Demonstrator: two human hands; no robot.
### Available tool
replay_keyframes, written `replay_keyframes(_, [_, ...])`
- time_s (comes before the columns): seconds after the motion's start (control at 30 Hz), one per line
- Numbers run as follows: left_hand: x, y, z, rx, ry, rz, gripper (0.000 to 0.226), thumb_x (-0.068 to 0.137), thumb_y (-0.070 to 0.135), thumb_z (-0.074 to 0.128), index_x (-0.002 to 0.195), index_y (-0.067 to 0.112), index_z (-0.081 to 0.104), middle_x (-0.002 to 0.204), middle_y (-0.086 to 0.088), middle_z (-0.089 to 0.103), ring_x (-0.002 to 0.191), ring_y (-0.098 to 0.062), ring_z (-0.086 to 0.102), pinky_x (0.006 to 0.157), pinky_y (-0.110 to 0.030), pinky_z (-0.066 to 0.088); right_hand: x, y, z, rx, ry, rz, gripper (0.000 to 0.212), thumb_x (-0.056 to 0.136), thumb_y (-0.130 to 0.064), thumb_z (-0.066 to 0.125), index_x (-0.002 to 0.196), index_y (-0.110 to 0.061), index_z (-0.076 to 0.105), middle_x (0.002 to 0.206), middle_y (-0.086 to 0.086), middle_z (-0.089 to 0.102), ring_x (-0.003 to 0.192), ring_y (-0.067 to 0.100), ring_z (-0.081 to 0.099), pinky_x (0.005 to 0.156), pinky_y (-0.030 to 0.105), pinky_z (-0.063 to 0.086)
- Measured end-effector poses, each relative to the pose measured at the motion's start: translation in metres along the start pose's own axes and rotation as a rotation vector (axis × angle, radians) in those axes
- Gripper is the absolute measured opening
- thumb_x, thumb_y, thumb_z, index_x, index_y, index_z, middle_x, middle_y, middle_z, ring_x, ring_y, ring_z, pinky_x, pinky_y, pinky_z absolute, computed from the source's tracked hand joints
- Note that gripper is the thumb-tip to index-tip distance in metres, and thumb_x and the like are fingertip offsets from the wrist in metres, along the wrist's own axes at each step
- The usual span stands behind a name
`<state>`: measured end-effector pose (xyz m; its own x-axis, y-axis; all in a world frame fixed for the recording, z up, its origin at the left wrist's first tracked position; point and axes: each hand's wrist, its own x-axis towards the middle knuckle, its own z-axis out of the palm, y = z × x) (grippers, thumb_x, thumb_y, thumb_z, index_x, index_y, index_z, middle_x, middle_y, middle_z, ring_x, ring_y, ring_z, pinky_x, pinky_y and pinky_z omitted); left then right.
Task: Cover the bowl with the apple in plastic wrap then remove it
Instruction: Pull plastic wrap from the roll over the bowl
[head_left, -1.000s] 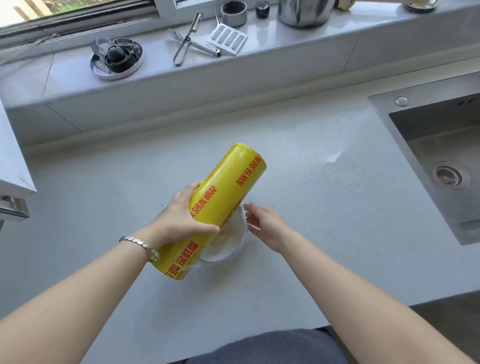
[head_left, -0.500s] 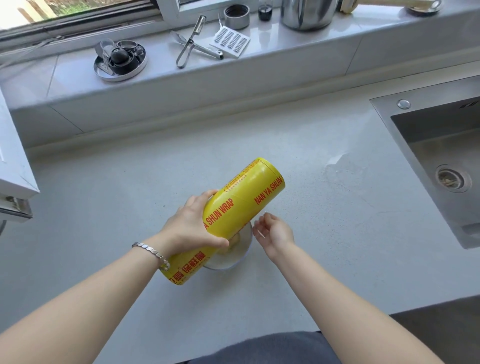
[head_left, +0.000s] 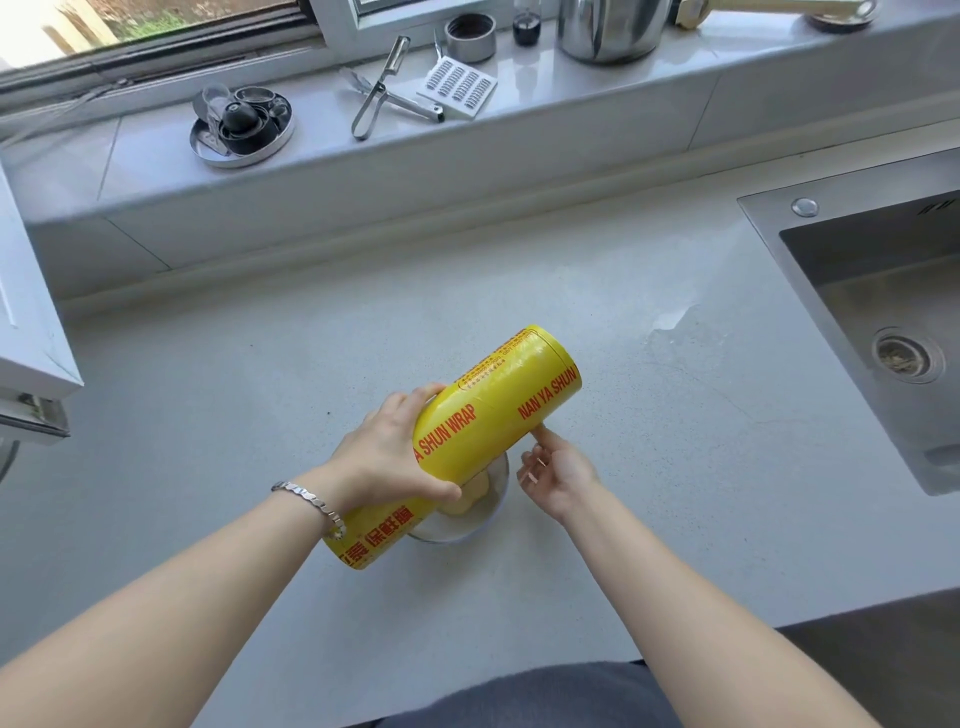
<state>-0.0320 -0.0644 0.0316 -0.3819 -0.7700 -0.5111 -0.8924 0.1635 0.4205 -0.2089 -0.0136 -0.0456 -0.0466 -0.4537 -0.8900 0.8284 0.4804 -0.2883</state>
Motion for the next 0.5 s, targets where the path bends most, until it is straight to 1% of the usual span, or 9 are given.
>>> replay_keyframes(0.07, [0.001, 0.000, 0.001, 0.002, -0.004, 0.003, 0.105, 0.051, 0.053, 0.078, 0.136, 0.046, 0.017, 0.121, 0.007, 0.041, 0.108, -0.014, 0.046, 0.087, -0.038, 0.048, 0.001, -0.001, 0.004, 0.097, 0.068, -0.011, 0.013, 0.089, -0.014, 0.057, 0.077, -0.013, 0.058, 0.060, 0.000, 0.047, 0.055, 0.010, 0.040, 0.046, 0.018, 0.035])
replay_keyframes(0.13, [0.000, 0.001, 0.001, -0.002, 0.002, -0.002, 0.105, 0.049, 0.055, 0.076, 0.136, 0.046, 0.017, 0.121, 0.008, 0.041, 0.108, -0.014, 0.046, 0.088, -0.039, 0.048, 0.003, -0.002, 0.009, 0.258, 0.081, -0.024, 0.014, 0.092, -0.010, 0.051, 0.078, -0.009, 0.054, 0.068, 0.002, 0.049, 0.054, 0.010, 0.046, 0.038, 0.016, 0.041])
replay_keyframes(0.2, [0.000, 0.002, 0.001, -0.011, 0.016, -0.017, 0.106, 0.050, 0.055, 0.076, 0.137, 0.045, 0.017, 0.122, 0.007, 0.041, 0.109, -0.015, 0.046, 0.089, -0.039, 0.047, 0.003, -0.004, 0.010, 0.442, 0.085, -0.072, 0.015, 0.095, -0.006, 0.043, 0.082, -0.008, 0.051, 0.063, 0.004, 0.051, 0.044, 0.009, 0.049, 0.036, 0.013, 0.043])
replay_keyframes(0.23, [-0.001, 0.003, 0.001, -0.016, 0.023, -0.026, 0.106, 0.050, 0.055, 0.076, 0.137, 0.045, 0.017, 0.121, 0.007, 0.041, 0.109, -0.015, 0.046, 0.089, -0.039, 0.047, 0.002, -0.003, 0.007, 0.462, 0.100, -0.108, 0.017, 0.096, -0.006, 0.040, 0.083, -0.008, 0.049, 0.059, 0.004, 0.049, 0.043, 0.010, 0.048, 0.035, 0.013, 0.043])
replay_keyframes(0.3, [-0.004, 0.006, 0.003, -0.017, 0.038, -0.037, 0.105, 0.052, 0.055, 0.078, 0.136, 0.045, 0.016, 0.120, 0.005, 0.041, 0.107, -0.016, 0.048, 0.087, -0.038, 0.047, -0.001, 0.002, -0.002, 0.340, 0.155, -0.185, 0.019, 0.097, -0.008, 0.038, 0.080, -0.009, 0.046, 0.064, 0.005, 0.044, 0.052, 0.013, 0.042, 0.035, 0.012, 0.043])
replay_keyframes(0.37, [-0.008, 0.011, 0.006, -0.003, 0.049, -0.047, 0.104, 0.054, 0.057, 0.077, 0.137, 0.046, 0.015, 0.120, 0.004, 0.043, 0.105, -0.017, 0.050, 0.085, -0.036, 0.048, -0.004, 0.009, -0.012, 0.164, 0.207, -0.276, 0.011, 0.095, -0.008, 0.043, 0.085, -0.009, 0.047, 0.068, 0.006, 0.043, 0.055, 0.013, 0.041, 0.036, 0.013, 0.044])
replay_keyframes(0.4, [-0.009, 0.012, 0.008, -0.004, 0.052, -0.053, 0.103, 0.056, 0.059, 0.075, 0.137, 0.046, 0.013, 0.122, 0.002, 0.045, 0.104, -0.017, 0.051, 0.084, -0.035, 0.048, -0.005, 0.012, -0.016, 0.115, 0.212, -0.317, 0.006, 0.094, -0.006, 0.046, 0.088, -0.009, 0.046, 0.068, 0.006, 0.045, 0.055, 0.014, 0.042, 0.038, 0.014, 0.046])
replay_keyframes(0.43, [-0.009, 0.013, 0.009, -0.018, 0.048, -0.060, 0.102, 0.060, 0.060, 0.073, 0.139, 0.044, 0.012, 0.125, 0.002, 0.046, 0.104, -0.017, 0.052, 0.083, -0.034, 0.047, -0.005, 0.013, -0.018, 0.078, 0.199, -0.361, 0.007, 0.092, -0.004, 0.048, 0.088, -0.009, 0.046, 0.068, 0.007, 0.047, 0.055, 0.014, 0.043, 0.040, 0.014, 0.047])
replay_keyframes(0.5, [-0.009, 0.013, 0.007, -0.107, 0.005, -0.096, 0.099, 0.067, 0.057, 0.070, 0.143, 0.040, 0.008, 0.127, 0.002, 0.048, 0.104, -0.017, 0.054, 0.083, -0.032, 0.046, -0.006, 0.015, -0.020, -0.027, 0.116, -0.434, 0.017, 0.092, 0.002, 0.046, 0.081, -0.011, 0.049, 0.070, 0.009, 0.051, 0.058, 0.016, 0.048, 0.046, 0.013, 0.050])
